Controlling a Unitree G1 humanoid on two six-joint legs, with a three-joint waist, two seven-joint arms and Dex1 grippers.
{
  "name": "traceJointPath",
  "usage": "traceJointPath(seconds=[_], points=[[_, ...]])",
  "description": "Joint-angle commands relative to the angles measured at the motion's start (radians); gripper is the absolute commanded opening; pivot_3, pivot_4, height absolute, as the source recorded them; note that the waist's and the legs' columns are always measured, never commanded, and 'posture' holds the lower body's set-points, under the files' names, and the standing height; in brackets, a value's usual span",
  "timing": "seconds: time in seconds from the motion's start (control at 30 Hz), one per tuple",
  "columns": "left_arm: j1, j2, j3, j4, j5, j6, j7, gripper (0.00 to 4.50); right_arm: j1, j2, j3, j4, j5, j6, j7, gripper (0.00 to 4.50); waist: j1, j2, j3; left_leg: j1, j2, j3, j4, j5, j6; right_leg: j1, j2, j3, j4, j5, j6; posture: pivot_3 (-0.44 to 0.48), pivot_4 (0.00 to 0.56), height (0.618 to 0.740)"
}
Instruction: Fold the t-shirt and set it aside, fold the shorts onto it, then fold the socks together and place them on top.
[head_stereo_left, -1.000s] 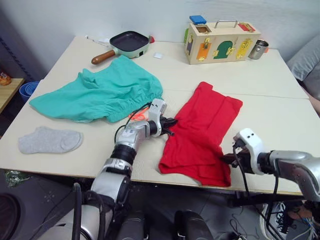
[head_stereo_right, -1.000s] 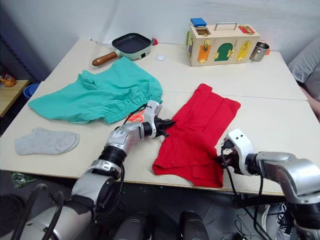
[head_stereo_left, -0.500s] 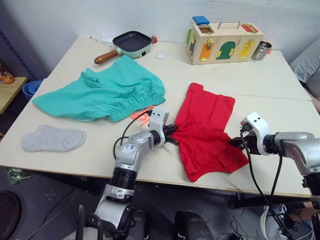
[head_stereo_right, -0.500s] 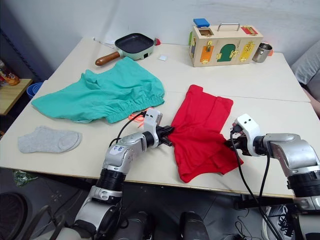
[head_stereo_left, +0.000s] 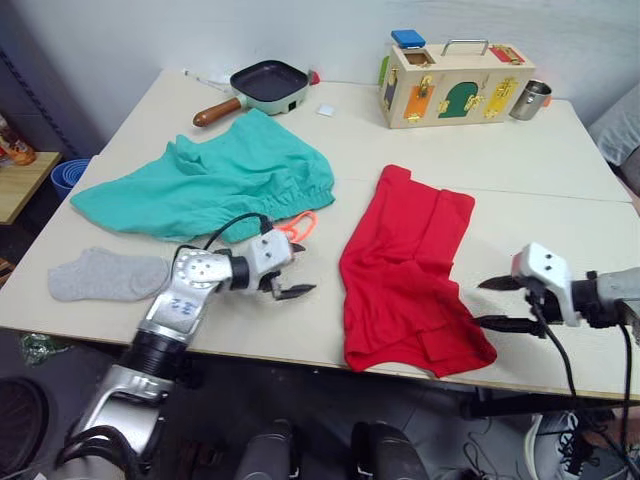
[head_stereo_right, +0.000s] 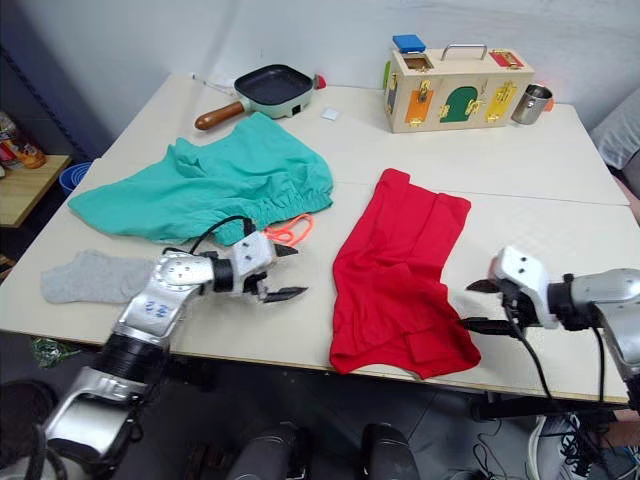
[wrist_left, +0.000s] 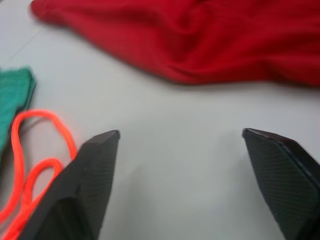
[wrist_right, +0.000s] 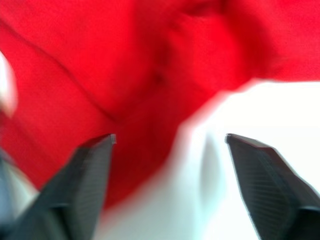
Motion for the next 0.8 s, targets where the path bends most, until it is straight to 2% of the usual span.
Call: traceJointPath(seconds=[0.03,0.17,0.27,0.4,0.5,0.57,0.8], points=[[-0.039,0.01,-0.031,0.075,0.031,-0.234,-0.077,4.5,-0.084,0.022,0.009,0.232,-0.116,-0.489,0.036,4.49,-0.001,0.002,0.001,0.0,0.0,0.001,0.0,0.0,0.0,0.0,0.0,0.0,0.0,0.0,0.0,0.0,0.15,0.74],[-0.105,-0.013,-0.071,0.197,0.087,-0.453,-0.095,4.5,-0.196,0.058,0.068,0.482,-0.216,-0.919,0.057,4.49,-0.002,0.002,0.001,0.0,0.0,0.002,0.0,0.001,0.001,0.0,0.001,0.0,0.001,0.0,0.0,0.0,0.15,0.74],[-0.15,-0.045,-0.114,0.288,0.134,-0.561,-0.098,4.5,-0.247,0.091,0.103,0.589,-0.221,-1.071,0.101,4.49,-0.003,0.002,0.001,0.0,0.0,0.002,0.001,0.001,0.002,0.001,0.001,0.0,0.003,0.0,0.0,0.0,0.15,0.74],[-0.197,-0.097,-0.154,0.384,0.177,-0.657,-0.091,4.5,-0.27,0.133,0.151,0.65,-0.19,-1.213,0.178,4.49,-0.001,0.002,0.001,0.002,0.0,0.001,0.001,0.002,0.002,0.003,0.001,-0.002,0.005,0.0,0.0,0.0,0.15,0.74],[-0.216,-0.167,-0.165,0.432,0.126,-0.676,-0.139,4.5,-0.261,0.172,0.197,0.612,-0.103,-1.268,0.262,4.49,-0.001,0.002,0.002,0.014,0.001,-0.001,-0.002,0.001,0.003,0.018,0.001,-0.004,-0.001,0.0,0.0,0.0,0.15,0.74],[-0.227,-0.187,-0.164,0.469,0.129,-0.693,-0.145,4.5,-0.254,0.185,0.215,0.593,-0.06,-1.281,0.29,4.49,-0.002,0.001,0.002,0.016,0.001,-0.002,-0.001,0.0,0.004,0.02,0.001,-0.004,-0.001,0.0,0.0,0.0,0.15,0.74],[-0.274,-0.27,-0.208,0.598,0.204,-0.799,-0.114,4.5,-0.221,0.224,0.264,0.592,-0.002,-1.376,0.268,4.49,-0.001,0.001,0.002,0.016,0.001,-0.003,0.001,-0.001,0.003,0.021,0.0,-0.005,-0.001,0.0,0.0,0.0,0.15,0.74]])
